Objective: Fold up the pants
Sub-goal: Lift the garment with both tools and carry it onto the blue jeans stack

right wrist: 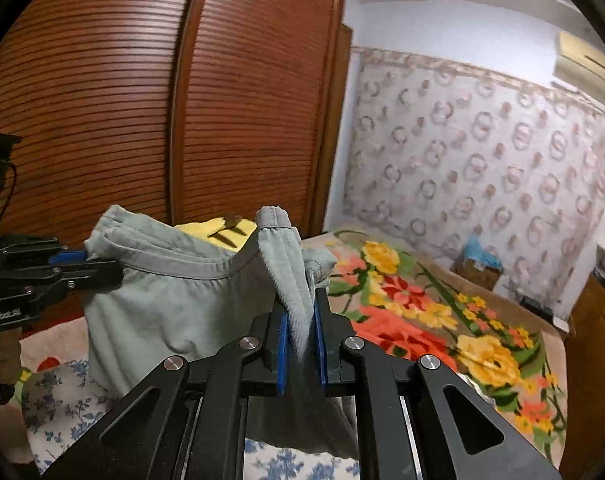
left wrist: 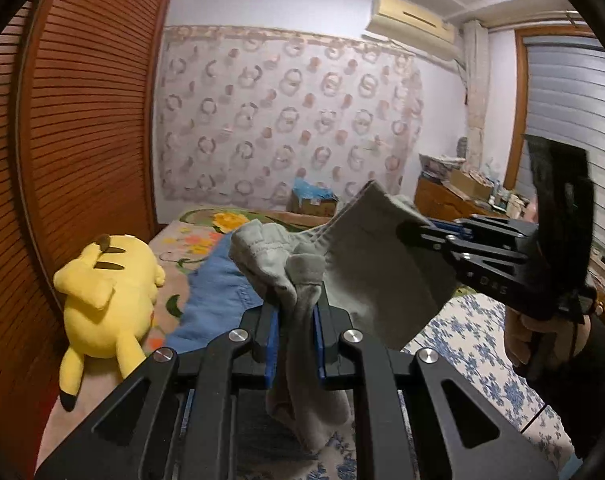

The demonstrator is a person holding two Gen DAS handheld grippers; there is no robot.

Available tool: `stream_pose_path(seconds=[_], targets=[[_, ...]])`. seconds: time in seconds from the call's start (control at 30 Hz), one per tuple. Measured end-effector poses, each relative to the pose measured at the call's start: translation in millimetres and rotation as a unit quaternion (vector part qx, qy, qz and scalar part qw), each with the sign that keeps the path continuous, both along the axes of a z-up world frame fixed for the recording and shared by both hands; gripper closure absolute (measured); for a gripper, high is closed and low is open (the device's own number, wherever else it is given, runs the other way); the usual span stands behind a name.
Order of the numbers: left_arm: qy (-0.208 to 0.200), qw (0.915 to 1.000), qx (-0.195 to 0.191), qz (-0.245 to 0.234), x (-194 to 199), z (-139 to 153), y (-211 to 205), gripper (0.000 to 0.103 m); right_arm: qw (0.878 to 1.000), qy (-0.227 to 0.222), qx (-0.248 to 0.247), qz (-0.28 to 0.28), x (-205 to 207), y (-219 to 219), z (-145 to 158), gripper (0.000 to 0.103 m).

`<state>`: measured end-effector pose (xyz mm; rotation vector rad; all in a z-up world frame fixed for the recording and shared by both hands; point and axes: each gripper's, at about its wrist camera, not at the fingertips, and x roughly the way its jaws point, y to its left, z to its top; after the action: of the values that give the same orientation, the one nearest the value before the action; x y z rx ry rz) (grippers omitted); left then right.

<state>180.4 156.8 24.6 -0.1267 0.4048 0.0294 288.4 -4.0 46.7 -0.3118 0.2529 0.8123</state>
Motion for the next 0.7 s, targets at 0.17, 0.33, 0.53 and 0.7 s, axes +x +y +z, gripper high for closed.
stream_pose_path(seconds=[0.17, 0.33, 0.53, 0.7], targets=[[-0.001, 0.9996, -0.017, 0.02, 5, -6, 15, 0.088, 0.999, 0.029, 0.011, 0.013, 34, 10, 0, 0.092], [0.013, 0.9986, -0.028, 0.042, 10, -22, 29, 0.087, 0.999, 0.045, 0.001, 0.019, 66, 32, -2, 0.092], [0.022, 0.9976, -0.031, 0.057, 9, -31, 36, 0.087, 0.998, 0.057, -0.002, 0.035, 89, 51, -6, 0.092], [0.035, 0.9962, -0.039, 0.07, 4, -37, 41, 0.087, 0.997, 0.054, -0.006, 0.054, 97, 70, -5, 0.092]])
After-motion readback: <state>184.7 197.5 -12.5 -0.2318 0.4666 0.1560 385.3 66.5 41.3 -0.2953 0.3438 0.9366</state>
